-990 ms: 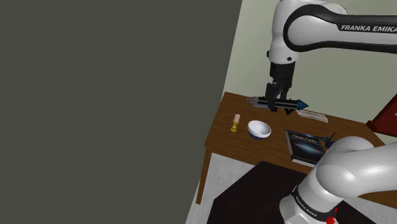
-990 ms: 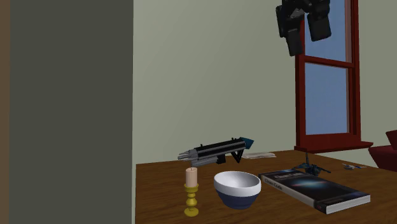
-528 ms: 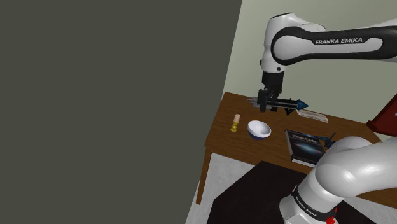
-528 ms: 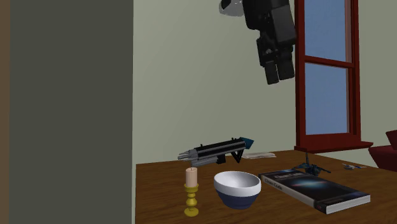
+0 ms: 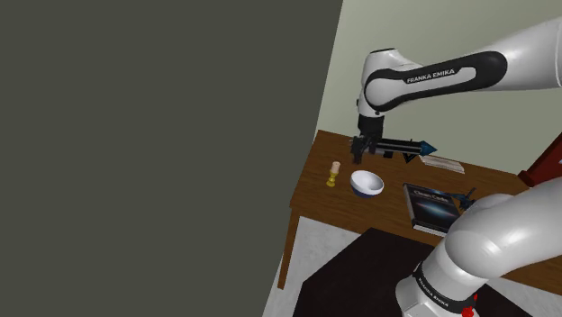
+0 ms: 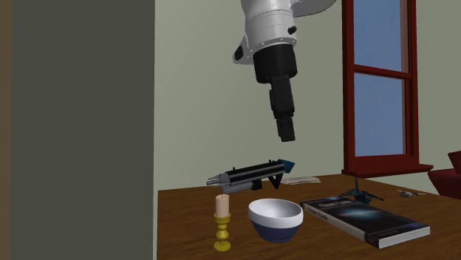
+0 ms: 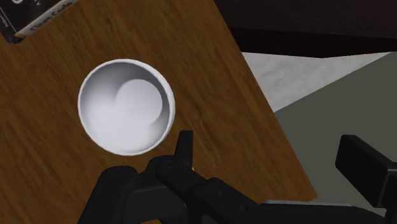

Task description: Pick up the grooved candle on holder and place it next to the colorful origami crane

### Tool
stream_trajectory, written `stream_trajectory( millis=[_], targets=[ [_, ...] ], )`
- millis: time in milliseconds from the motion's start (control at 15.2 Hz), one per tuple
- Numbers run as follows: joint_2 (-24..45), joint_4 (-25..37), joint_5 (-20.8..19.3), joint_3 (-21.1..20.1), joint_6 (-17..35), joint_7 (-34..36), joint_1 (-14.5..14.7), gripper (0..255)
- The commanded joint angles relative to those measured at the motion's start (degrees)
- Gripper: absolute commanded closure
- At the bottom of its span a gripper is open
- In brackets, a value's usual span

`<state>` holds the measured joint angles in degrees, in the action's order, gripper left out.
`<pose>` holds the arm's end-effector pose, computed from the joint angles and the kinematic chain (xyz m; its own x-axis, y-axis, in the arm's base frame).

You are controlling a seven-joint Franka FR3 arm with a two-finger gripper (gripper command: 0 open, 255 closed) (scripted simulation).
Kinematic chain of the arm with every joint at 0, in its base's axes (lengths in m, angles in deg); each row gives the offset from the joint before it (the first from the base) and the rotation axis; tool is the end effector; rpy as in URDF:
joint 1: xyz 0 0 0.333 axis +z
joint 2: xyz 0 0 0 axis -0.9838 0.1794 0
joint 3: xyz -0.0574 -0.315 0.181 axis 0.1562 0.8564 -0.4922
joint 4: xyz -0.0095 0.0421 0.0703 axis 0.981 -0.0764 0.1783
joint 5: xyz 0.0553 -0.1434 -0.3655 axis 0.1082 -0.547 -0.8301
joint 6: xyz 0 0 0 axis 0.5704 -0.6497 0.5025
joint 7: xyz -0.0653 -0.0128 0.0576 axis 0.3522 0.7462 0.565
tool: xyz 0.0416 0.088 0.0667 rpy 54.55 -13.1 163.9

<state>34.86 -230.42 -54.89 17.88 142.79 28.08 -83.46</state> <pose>0.3626 -0.0787 0.4672 0.9883 0.0474 -0.1450 0.0590 -0.9953 0.0764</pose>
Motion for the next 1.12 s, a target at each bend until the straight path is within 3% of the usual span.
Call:
stream_trajectory(
  millis=[0, 594, 924, 1056],
  targets=[
    [4.29, 0.72, -0.08, 1.29, 4.39, -1.24, -0.32, 0],
    [23.64, 7.46, 3.38, 5.55, 19.7, -8.12, -1.28, 0],
    [34.56, 13.75, 7.75, 6.16, 25.36, -12.95, -2.46, 0],
    [35.63, 13.34, 8.01, 6.06, 26.84, -13.13, -2.61, 0]
  ],
)
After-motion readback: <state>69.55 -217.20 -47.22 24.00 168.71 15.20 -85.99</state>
